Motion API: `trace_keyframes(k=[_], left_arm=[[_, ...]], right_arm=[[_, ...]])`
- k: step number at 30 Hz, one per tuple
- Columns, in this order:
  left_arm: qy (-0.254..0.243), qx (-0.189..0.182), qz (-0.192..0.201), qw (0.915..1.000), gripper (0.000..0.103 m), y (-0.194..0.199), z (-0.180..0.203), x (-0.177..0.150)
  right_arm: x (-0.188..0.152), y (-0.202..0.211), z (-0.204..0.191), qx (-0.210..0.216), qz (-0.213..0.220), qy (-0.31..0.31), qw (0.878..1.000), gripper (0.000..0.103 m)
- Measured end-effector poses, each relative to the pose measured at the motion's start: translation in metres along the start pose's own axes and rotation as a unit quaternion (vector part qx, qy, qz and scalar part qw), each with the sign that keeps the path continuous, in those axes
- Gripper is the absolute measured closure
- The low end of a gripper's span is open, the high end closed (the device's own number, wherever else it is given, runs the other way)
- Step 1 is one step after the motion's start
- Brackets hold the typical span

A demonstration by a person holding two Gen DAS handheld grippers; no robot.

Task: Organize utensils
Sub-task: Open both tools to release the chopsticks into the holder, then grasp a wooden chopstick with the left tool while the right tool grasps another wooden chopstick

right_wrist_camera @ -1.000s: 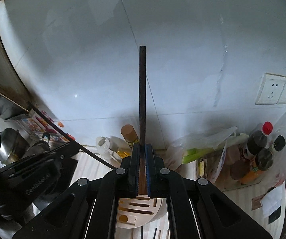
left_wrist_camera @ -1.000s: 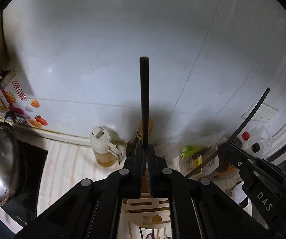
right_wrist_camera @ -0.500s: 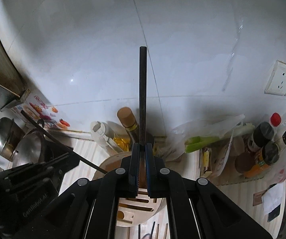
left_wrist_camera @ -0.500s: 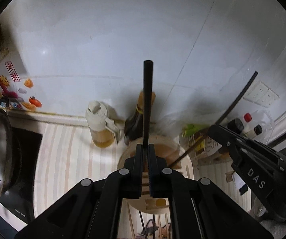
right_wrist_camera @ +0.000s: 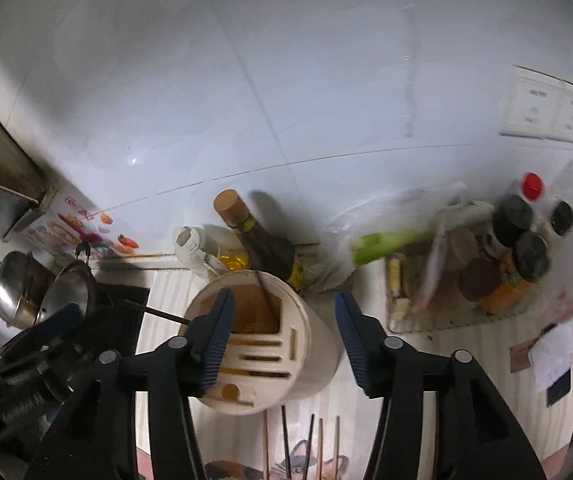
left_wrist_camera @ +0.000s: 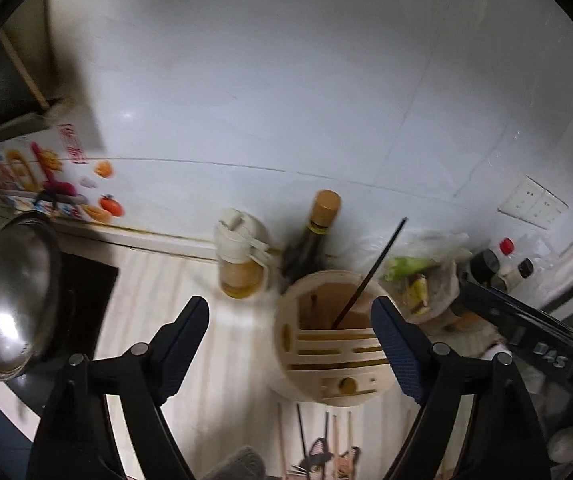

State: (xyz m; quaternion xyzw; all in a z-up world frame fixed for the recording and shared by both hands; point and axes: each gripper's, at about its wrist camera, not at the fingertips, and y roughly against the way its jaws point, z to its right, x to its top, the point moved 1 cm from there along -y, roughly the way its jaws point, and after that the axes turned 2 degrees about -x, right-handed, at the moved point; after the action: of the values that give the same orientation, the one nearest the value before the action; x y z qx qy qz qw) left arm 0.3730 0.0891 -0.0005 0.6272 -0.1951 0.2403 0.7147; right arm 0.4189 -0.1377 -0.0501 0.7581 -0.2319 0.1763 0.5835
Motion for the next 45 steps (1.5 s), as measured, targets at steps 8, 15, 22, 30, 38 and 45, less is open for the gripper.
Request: trace_keyframes(k=[8, 15, 22, 30, 38, 45], left_arm=[[0.008, 0.047, 0.013, 0.9988, 0.000, 0.002, -0.020, -0.047], [-0.004, 0.063, -0.039, 0.9973, 0.000, -0.032, -0.025, -0.109], [-0.031, 0.090, -0.120, 0.9883, 0.000, -0.081, -0.019, -0.176], [-0.028, 0.075, -0.216, 0.9732, 0.019, -0.142, -0.017, -0.229], [-0.048, 0.062, -0.258, 0.9629, 0.076, -0.188, -0.002, -0.251], [-0.054, 0.071, -0.269, 0.9590, 0.098, -0.171, -0.020, -0.264]], right_arm=[[-0.057, 0.026, 0.043, -0.024, 0.021, -0.040, 0.999, 0.018], [-0.116, -0.004, 0.056, -0.050, -0.020, -0.021, 0.998, 0.006], [-0.185, -0.073, 0.064, -0.047, -0.139, -0.016, 0.989, 0.035], [-0.244, -0.146, 0.068, -0.048, -0.244, -0.011, 0.969, 0.062], [-0.263, -0.161, 0.070, -0.064, -0.264, 0.012, 0.962, 0.089], [-0.268, -0.146, 0.106, -0.090, -0.282, -0.010, 0.955, 0.099]])
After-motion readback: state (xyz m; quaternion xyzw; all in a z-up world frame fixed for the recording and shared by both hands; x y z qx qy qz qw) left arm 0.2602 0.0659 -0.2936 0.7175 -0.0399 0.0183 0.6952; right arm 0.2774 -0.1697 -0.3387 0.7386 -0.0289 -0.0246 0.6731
